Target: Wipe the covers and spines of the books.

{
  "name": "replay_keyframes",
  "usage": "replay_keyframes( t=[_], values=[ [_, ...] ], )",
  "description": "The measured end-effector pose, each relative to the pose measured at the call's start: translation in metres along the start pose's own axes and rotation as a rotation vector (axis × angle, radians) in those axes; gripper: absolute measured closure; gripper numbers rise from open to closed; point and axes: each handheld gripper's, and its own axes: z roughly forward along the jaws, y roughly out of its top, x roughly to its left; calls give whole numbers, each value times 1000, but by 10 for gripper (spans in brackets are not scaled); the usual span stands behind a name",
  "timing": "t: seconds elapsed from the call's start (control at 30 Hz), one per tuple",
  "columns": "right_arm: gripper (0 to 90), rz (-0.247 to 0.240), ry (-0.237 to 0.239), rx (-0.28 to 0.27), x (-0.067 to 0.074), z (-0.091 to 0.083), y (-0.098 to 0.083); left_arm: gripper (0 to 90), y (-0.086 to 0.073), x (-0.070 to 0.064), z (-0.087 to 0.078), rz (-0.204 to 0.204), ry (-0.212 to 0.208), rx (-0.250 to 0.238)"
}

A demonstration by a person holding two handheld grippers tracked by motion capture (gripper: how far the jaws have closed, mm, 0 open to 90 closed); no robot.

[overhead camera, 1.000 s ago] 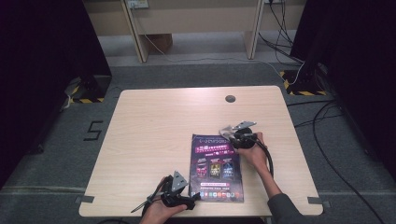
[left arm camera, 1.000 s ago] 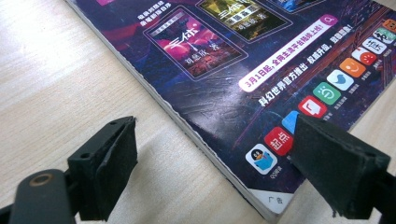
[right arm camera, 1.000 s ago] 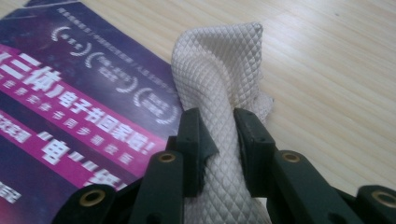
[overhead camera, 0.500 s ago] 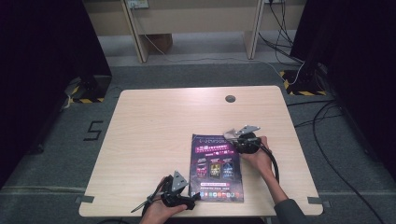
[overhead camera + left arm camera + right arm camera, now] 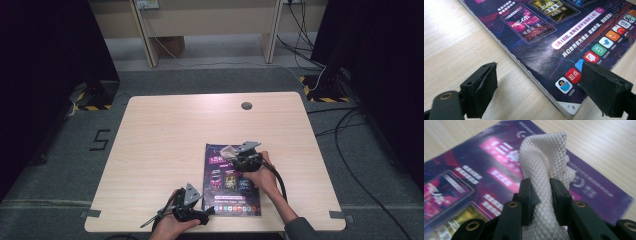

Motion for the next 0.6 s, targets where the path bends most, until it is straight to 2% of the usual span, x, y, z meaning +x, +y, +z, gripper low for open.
replay_keyframes(
  t=[0.23, 0.4, 0.5, 0.6],
  values=[
    [724, -39, 53, -7, 22, 7, 8, 141, 0, 0, 0, 6, 2, 3],
    [718, -55, 81, -8, 29, 8, 10, 141, 0, 0, 0, 6, 2, 3],
    [674, -20, 100, -4, 28, 8, 11, 142, 0, 0, 0, 8, 2, 1],
    [666, 9, 120, -9, 25, 8, 11, 142, 0, 0, 0, 6, -1, 3]
  ],
)
